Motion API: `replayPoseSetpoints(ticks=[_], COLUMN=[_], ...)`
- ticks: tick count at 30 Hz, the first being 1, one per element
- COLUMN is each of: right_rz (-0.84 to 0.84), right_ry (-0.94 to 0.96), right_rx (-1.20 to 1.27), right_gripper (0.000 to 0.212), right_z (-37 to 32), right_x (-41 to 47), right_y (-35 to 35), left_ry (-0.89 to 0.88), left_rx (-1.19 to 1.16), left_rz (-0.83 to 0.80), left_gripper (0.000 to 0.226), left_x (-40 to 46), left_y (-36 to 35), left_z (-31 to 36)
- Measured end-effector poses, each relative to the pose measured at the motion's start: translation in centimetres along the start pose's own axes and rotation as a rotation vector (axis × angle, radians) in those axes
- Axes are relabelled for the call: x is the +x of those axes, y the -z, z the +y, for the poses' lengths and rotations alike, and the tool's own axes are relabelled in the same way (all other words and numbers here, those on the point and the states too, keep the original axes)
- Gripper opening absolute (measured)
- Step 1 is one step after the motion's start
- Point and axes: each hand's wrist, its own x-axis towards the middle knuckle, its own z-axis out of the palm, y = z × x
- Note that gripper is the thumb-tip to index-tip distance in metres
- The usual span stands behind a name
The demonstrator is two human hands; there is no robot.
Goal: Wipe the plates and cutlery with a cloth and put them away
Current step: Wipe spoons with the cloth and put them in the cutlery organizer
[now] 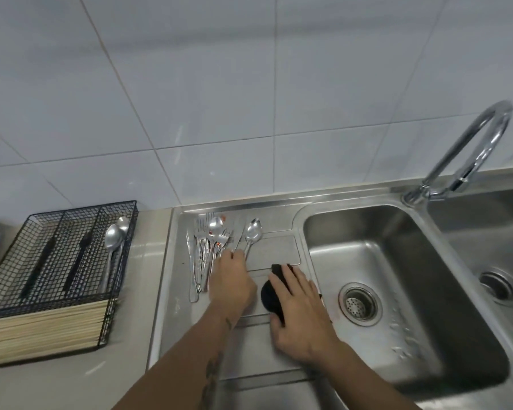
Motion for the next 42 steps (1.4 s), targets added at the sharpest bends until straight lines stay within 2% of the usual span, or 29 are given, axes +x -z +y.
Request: replayPoseSetpoints(ticks=[6, 10, 13, 15, 18, 21, 25, 29, 33, 37, 42], right_rz=[0.109, 0.109, 0.124, 0.2, 0.337, 0.412, 0.421, 0.412, 0.428, 0.428, 0.663], right_ry=[0.108, 0.195, 0.167, 0.127, 0.107, 0.154, 0.264, 0.264, 0.404, 0.26, 0.081], right_rx=[-0.088, -0.073, -0.007, 0.064, 0.133, 0.107, -0.091, -0.197, -0.26, -0.223, -0.005], right_gripper=[0.06, 0.07, 0.075, 0.074, 0.073, 0.073, 0.074, 0.065, 0.068, 0.075, 0.071], right_z=[1.5, 2.0, 1.6, 1.3, 0.4, -1.3, -2.4, -2.5, -4.9, -4.1, -6.0], right_x=[0.0, -0.4, -0.8, -1.0, -1.0, -0.8, -0.9, -1.2, -2.0, -3.3, -3.9], right_y=[-1.3, -1.8, -1.2, -0.5, 1.3, 2.9, 4.0, 5.0, 5.0, 5.8, 7.3], left_ry=[0.092, 0.089, 0.076, 0.058, -0.008, -0.111, -0.242, -0.291, -0.312, -0.325, -0.33], left_rx=[-0.012, -0.03, -0.015, 0.013, 0.032, 0.039, -0.026, -0.041, -0.08, -0.059, -0.044], left_rz=[-0.062, -0.087, -0.116, -0.115, -0.058, 0.014, 0.128, 0.189, 0.229, 0.223, 0.169], left_gripper=[0.033, 0.03, 0.031, 0.034, 0.034, 0.024, 0.015, 0.015, 0.017, 0.022, 0.035], left_x=[0.3, -0.1, -0.8, -1.5, -2.9, -4.6, -6.5, -7.9, -8.9, -9.9, -10.7], left_y=[1.0, 1.7, 2.6, 3.3, 4.3, 5.2, 6.6, 8.4, 10.3, 11.6, 12.3], left_z=[0.9, 1.1, 0.7, 0.4, -0.1, -0.5, -1.3, -2.0, -2.3, -3.2, -3.4])
